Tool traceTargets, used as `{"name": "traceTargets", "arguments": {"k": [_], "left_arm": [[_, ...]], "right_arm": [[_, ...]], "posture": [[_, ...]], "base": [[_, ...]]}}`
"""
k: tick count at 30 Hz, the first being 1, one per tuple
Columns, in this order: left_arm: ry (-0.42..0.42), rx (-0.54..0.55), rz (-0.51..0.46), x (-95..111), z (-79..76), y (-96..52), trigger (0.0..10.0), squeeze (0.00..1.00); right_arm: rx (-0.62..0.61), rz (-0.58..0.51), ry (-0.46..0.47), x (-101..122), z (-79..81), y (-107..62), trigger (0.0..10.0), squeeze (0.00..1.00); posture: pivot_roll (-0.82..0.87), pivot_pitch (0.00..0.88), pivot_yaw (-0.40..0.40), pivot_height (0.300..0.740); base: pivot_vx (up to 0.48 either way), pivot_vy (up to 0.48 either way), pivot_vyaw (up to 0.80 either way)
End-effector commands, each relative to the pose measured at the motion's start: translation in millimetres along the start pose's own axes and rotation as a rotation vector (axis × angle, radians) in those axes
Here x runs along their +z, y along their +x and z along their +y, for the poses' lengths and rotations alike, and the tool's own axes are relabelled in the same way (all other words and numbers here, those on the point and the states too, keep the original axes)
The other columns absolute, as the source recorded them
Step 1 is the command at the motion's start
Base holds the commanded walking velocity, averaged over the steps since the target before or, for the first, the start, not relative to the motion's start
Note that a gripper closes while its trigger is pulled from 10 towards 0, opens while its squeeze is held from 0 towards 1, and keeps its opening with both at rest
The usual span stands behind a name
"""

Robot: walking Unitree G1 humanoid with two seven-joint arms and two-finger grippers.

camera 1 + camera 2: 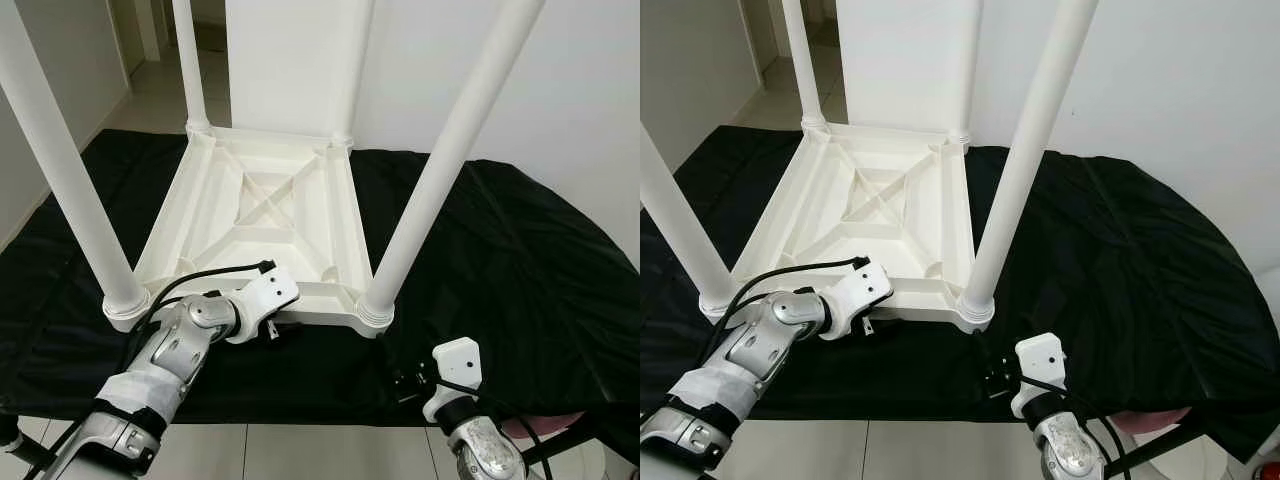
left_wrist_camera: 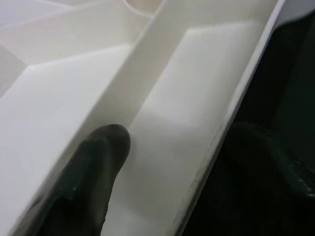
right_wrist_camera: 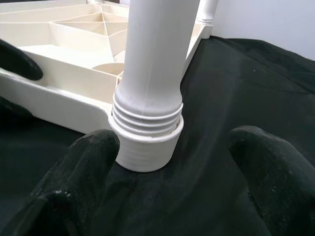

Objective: Building children table

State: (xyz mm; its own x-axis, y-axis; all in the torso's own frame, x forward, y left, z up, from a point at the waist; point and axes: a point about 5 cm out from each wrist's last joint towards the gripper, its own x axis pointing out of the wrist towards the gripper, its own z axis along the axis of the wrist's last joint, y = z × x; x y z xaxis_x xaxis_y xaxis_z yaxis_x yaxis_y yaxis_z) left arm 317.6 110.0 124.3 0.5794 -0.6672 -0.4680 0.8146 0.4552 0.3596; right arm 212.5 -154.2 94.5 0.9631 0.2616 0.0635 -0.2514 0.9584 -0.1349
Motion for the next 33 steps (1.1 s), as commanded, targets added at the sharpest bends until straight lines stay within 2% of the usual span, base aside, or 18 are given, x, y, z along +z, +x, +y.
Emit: {"name": "traceTargets", "arguments": {"k": [1, 2, 4, 5, 7, 8, 9, 10, 12, 13, 17, 18, 21, 22, 30, 31, 32, 33], "left_arm": [[-0.054, -0.011, -0.120, 17.3, 4.0, -11.0, 10.0, 1.00], [-0.051, -0.044, -0.170, 23.7, -1.0, -15.0, 10.0, 1.00], [-0.045, -0.067, -0.201, 27.7, -4.7, -17.7, 10.0, 1.00], [-0.011, -0.067, -0.246, 33.2, -8.9, -20.1, 10.0, 1.00], [0.027, -0.057, -0.288, 38.3, -12.6, -22.1, 10.0, 1.00], [0.028, -0.057, -0.322, 42.0, -16.0, -24.6, 10.0, 0.00], [0.028, -0.057, -0.322, 42.0, -16.0, -24.6, 10.0, 0.00], [0.011, -0.048, -0.358, 45.9, -18.8, -27.4, 10.0, 0.00], [-0.001, -0.041, -0.382, 48.7, -20.7, -29.7, 10.0, 0.00], [-0.020, -0.012, -0.420, 53.0, -21.3, -32.8, 10.0, 0.00], [-0.087, 0.155, -0.472, 58.8, -15.0, -38.2, 10.0, 0.00], [-0.115, 0.198, -0.474, 58.1, -14.4, -39.4, 10.0, 0.00], [-0.142, 0.244, -0.473, 56.5, -14.4, -41.9, 10.0, 0.00], [-0.145, 0.259, -0.464, 55.0, -13.8, -43.2, 10.0, 0.00], [-0.159, 0.293, -0.455, 53.8, -11.6, -46.5, 10.0, 0.00], [-0.161, 0.300, -0.460, 56.3, -11.2, -47.0, 10.0, 0.00], [-0.163, 0.305, -0.465, 58.8, -10.8, -47.2, 10.0, 0.00], [-0.163, 0.310, -0.473, 61.3, -10.7, -47.3, 10.0, 0.00]], "right_arm": [[0.003, 0.025, 0.017, -4.2, -1.3, -1.4, 10.0, 0.00], [0.004, 0.027, 0.031, -4.1, -1.5, -1.1, 10.0, 0.61], [0.005, 0.028, 0.041, -4.0, -1.7, -0.9, 10.0, 0.61], [0.009, 0.027, 0.068, -3.4, -1.9, -0.4, 10.0, 1.00], [0.015, 0.024, 0.097, -2.7, -2.0, 0.0, 10.0, 1.00], [0.003, 0.026, 0.083, -2.2, -3.3, 0.6, 10.0, 1.00], [0.003, 0.026, 0.083, -2.2, -3.3, 0.6, 10.0, 1.00], [-0.001, 0.028, 0.068, -1.5, -4.4, 1.4, 10.0, 0.65], [-0.003, 0.028, 0.058, -0.9, -5.1, 2.0, 10.0, 0.65], [-0.007, 0.023, 0.048, 1.0, -6.3, 3.5, 10.0, 0.00], [-0.009, -0.008, 0.047, 9.1, -8.1, 8.6, 10.0, 0.00], [0.006, -0.025, 0.048, 12.2, -7.2, 9.7, 0.0, 0.00], [0.027, -0.040, 0.047, 15.1, -5.5, 10.4, 0.0, 0.00], [0.022, -0.038, 0.047, 15.2, -5.2, 11.2, 10.0, 0.00], [-0.002, -0.056, 0.059, 20.1, -6.4, 17.8, 10.0, 0.00], [-0.004, -0.065, 0.064, 22.6, -6.7, 19.9, 10.0, 1.00], [-0.006, -0.069, 0.061, 24.3, -6.9, 22.1, 10.0, 1.00], [-0.009, -0.074, 0.060, 26.3, -6.5, 24.6, 10.0, 0.37]], "posture": [[-0.03, 0.000, -0.056, 0.740], [-0.03, 0.000, -0.060, 0.740], [-0.03, 0.000, -0.060, 0.740], [-0.02, 0.000, -0.069, 0.740], [-0.02, 0.000, -0.069, 0.740], [-0.03, 0.000, -0.073, 0.740], [-0.03, 0.000, -0.073, 0.740], [-0.02, 0.000, -0.076, 0.740], [-0.02, 0.000, -0.076, 0.740], [-0.02, 0.000, -0.079, 0.740], [-0.02, 0.000, -0.083, 0.740], [-0.02, 0.000, -0.085, 0.740], [-0.01, 0.000, -0.089, 0.740], [-0.01, 0.000, -0.090, 0.740], [0.00, 0.000, -0.096, 0.740], [0.00, 0.000, -0.097, 0.740], [0.00, 0.000, -0.099, 0.740], [0.00, 0.000, -0.099, 0.740]], "base": [[0.000, 0.000, 0.00], [0.000, 0.000, 0.00], [0.000, 0.000, 0.00], [0.000, 0.000, 0.00], [0.000, 0.000, 0.00], [0.000, 0.000, 0.00], [0.000, 0.000, 0.00], [0.000, 0.000, 0.00], [0.000, 0.000, 0.00], [0.000, 0.000, 0.00], [0.000, 0.000, 0.00], [0.000, 0.000, 0.00], [0.000, 0.000, 0.00], [0.000, 0.000, 0.00], [0.000, 0.000, 0.00], [0.000, 0.000, 0.00], [0.000, 0.000, 0.00], [0.000, 0.000, 0.00]]}}
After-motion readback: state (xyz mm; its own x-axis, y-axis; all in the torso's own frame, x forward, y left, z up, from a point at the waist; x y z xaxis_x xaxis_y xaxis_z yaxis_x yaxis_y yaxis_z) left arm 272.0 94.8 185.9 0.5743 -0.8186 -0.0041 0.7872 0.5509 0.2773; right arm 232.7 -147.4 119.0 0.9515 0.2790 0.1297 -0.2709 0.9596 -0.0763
